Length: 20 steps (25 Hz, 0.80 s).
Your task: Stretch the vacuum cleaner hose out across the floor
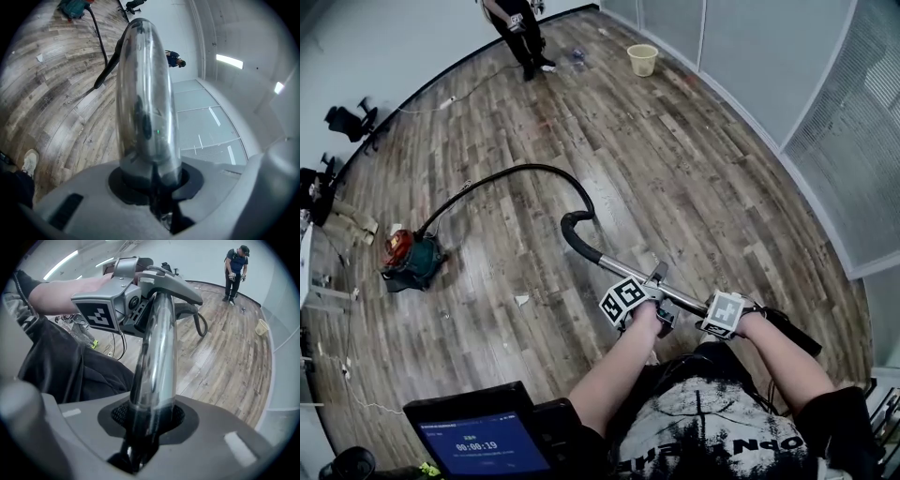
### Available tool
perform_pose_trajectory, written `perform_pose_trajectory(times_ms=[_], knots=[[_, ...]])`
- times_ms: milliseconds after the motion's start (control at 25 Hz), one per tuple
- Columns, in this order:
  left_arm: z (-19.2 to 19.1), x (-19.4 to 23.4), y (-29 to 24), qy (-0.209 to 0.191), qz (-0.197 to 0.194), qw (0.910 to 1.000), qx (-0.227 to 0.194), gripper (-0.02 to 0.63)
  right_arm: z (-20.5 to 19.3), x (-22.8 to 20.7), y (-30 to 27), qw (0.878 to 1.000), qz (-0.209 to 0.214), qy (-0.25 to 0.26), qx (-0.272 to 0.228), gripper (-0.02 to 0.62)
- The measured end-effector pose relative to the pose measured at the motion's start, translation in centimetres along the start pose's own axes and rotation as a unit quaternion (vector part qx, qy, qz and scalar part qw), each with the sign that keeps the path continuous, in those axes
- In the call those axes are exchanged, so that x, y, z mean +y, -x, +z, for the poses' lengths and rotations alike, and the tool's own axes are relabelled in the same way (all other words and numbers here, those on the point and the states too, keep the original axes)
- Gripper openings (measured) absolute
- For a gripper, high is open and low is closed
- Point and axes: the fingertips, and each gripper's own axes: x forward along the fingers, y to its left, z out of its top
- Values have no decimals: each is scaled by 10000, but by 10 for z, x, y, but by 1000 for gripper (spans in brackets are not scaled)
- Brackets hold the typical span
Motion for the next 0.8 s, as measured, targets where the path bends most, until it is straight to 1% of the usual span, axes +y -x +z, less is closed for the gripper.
perform_pose_trajectory(times_ms=[280,400,520,640,800], knots=[[-71,-13,-44,-281,265,9992,118,69,-73,-19,15,9993,-264,-68,-267,124],[-112,-22,-65,-426,378,9983,158,71,-113,-30,25,9978,-524,-56,-396,121],[-153,-29,-84,-573,504,9970,151,72,-161,-41,30,9964,-739,-138,-395,117],[-191,-34,-104,-667,634,9956,168,72,-201,-47,37,9955,-768,-241,-492,114],[-231,-42,-128,-782,763,9937,234,72,-240,-54,48,9932,-853,-393,-687,114]])
